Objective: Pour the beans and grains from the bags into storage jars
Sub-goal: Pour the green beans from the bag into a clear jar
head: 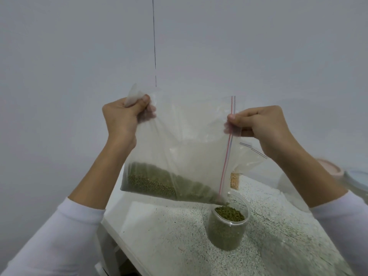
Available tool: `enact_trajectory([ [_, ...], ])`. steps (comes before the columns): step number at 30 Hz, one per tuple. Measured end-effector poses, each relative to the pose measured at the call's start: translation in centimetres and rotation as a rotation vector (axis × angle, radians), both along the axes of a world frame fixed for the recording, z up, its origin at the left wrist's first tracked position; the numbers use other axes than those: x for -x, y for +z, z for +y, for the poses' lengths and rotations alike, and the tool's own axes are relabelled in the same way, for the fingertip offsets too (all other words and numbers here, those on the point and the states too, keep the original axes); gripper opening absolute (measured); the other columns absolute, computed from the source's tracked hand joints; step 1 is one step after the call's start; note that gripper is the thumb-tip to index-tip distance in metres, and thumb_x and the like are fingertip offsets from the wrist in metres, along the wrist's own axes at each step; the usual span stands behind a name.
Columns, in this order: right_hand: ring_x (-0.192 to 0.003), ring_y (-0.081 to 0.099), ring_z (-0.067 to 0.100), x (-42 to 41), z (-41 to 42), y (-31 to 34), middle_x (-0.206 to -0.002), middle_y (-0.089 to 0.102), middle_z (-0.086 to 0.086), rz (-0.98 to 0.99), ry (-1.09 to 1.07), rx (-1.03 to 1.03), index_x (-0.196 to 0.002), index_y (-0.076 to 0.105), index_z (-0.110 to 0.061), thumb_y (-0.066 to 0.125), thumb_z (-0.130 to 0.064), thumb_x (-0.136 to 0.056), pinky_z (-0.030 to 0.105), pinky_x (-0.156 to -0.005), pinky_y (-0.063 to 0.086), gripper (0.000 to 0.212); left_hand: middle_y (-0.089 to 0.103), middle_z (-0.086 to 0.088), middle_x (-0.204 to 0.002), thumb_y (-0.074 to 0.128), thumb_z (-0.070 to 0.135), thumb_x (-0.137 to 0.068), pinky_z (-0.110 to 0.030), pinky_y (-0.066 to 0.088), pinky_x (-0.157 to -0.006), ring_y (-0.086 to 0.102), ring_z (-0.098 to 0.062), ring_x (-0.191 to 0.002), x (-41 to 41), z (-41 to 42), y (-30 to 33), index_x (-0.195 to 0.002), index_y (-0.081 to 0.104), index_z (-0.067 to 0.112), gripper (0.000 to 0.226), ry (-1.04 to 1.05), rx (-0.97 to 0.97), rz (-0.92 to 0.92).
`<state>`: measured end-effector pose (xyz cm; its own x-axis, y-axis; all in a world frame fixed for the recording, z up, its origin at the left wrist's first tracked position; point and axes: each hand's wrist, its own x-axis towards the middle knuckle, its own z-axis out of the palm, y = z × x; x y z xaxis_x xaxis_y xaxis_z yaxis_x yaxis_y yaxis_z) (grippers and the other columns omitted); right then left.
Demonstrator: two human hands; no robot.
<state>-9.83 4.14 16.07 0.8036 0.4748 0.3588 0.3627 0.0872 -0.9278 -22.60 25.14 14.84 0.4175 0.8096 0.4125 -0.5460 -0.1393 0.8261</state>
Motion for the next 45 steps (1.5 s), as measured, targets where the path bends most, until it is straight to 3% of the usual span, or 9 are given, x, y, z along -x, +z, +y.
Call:
enact_trajectory([
  [10, -0.067, 0.07, 0.03, -0.2, -0.3, 0.4, -0.069, 0.07, 0.016, -0.019, -0.026, -0.061, -0.075, 0.069, 0.004, 0.073, -0.004, -0.077, 0.041, -0.075, 0.059, 0.01, 0.063, 0.001, -0.051, 0.066, 0.002, -0.085, -0.026, 0.056, -0.06, 0.062, -0.013, -0.051, 0.0, 0.2, 1.0, -0.075, 0.064, 0.001, 0.011, -0.028, -0.029, 0.013],
  [15, -0.068, 0.07, 0.032, 0.0, -0.1, -0.2, -0.07, 0.07, 0.019, -0.004, 0.004, 0.003, -0.076, 0.069, 0.006, 0.074, -0.003, -0.076, 0.043, -0.076, 0.058, 0.01, 0.064, 0.0, -0.052, 0.067, 0.001, -0.084, -0.025, 0.056, -0.059, 0.063, -0.013, -0.052, -0.1, -0.4, 0.6, -0.075, 0.065, 0.0, 0.01, -0.076, -0.095, 0.076],
  [20, -0.065, 0.07, 0.029, -0.2, -0.1, 0.1, -0.064, 0.07, 0.013, -0.028, -0.005, -0.016, -0.073, 0.069, 0.003, 0.073, -0.003, -0.077, 0.045, -0.079, 0.058, 0.009, 0.064, 0.0, -0.051, 0.066, 0.001, -0.085, -0.026, 0.057, -0.06, 0.064, -0.014, -0.051, -0.3, -0.4, 0.9, -0.074, 0.064, 0.0, 0.011, -0.077, -0.073, 0.053],
  [26, -0.064, 0.07, 0.028, -0.6, -0.5, 0.4, -0.064, 0.07, 0.012, -0.018, -0.026, -0.059, -0.072, 0.069, 0.003, 0.074, -0.004, -0.077, 0.043, -0.077, 0.059, 0.009, 0.066, 0.001, -0.054, 0.068, 0.005, -0.084, -0.035, 0.06, -0.073, 0.066, -0.016, -0.056, -0.2, -0.1, 1.1, -0.075, 0.065, 0.002, 0.01, -0.039, -0.055, 0.039],
  [29, -0.065, 0.07, 0.029, -0.5, -0.3, -0.1, -0.066, 0.07, 0.014, -0.014, -0.002, 0.007, -0.075, 0.069, 0.006, 0.073, -0.003, -0.077, 0.046, -0.078, 0.057, 0.01, 0.066, 0.0, -0.054, 0.068, 0.004, -0.084, -0.034, 0.06, -0.07, 0.067, -0.016, -0.055, -0.3, -0.5, 1.0, -0.074, 0.065, 0.001, 0.01, -0.082, -0.121, 0.104],
  [33, -0.065, 0.07, 0.029, -0.8, -0.4, 0.4, -0.064, 0.07, 0.013, -0.008, -0.037, -0.06, -0.072, 0.069, 0.003, 0.074, -0.003, -0.077, 0.044, -0.079, 0.058, 0.009, 0.066, 0.001, -0.053, 0.068, 0.004, -0.084, -0.034, 0.06, -0.072, 0.066, -0.015, -0.055, -0.4, -0.3, 1.0, -0.076, 0.065, 0.001, 0.008, -0.036, -0.031, 0.037],
  [36, -0.065, 0.07, 0.028, -0.5, -0.2, -0.1, -0.069, 0.07, 0.017, -0.023, -0.001, 0.007, -0.076, 0.07, 0.007, 0.073, -0.002, -0.077, 0.046, -0.078, 0.057, 0.01, 0.067, -0.001, -0.054, 0.068, 0.003, -0.084, -0.033, 0.06, -0.07, 0.067, -0.017, -0.054, -0.5, -0.6, 0.8, -0.074, 0.064, 0.001, 0.011, -0.076, -0.097, 0.105],
  [41, -0.065, 0.07, 0.029, -0.9, -0.5, 0.5, -0.065, 0.07, 0.013, -0.009, -0.03, -0.059, -0.073, 0.069, 0.004, 0.074, -0.003, -0.077, 0.044, -0.078, 0.058, 0.009, 0.066, 0.001, -0.054, 0.067, 0.003, -0.084, -0.035, 0.06, -0.074, 0.067, -0.015, -0.056, -0.4, -0.2, 0.9, -0.077, 0.065, 0.001, 0.009, -0.025, -0.038, 0.025],
  [45, -0.065, 0.07, 0.029, -0.6, -0.3, -0.3, -0.067, 0.07, 0.015, 0.002, 0.009, 0.016, -0.075, 0.069, 0.006, 0.073, -0.002, -0.077, 0.047, -0.08, 0.056, 0.009, 0.066, 0.0, -0.055, 0.068, 0.002, -0.084, -0.034, 0.06, -0.071, 0.067, -0.017, -0.055, -0.4, -0.5, 0.7, -0.074, 0.064, 0.0, 0.01, -0.063, -0.086, 0.079],
])
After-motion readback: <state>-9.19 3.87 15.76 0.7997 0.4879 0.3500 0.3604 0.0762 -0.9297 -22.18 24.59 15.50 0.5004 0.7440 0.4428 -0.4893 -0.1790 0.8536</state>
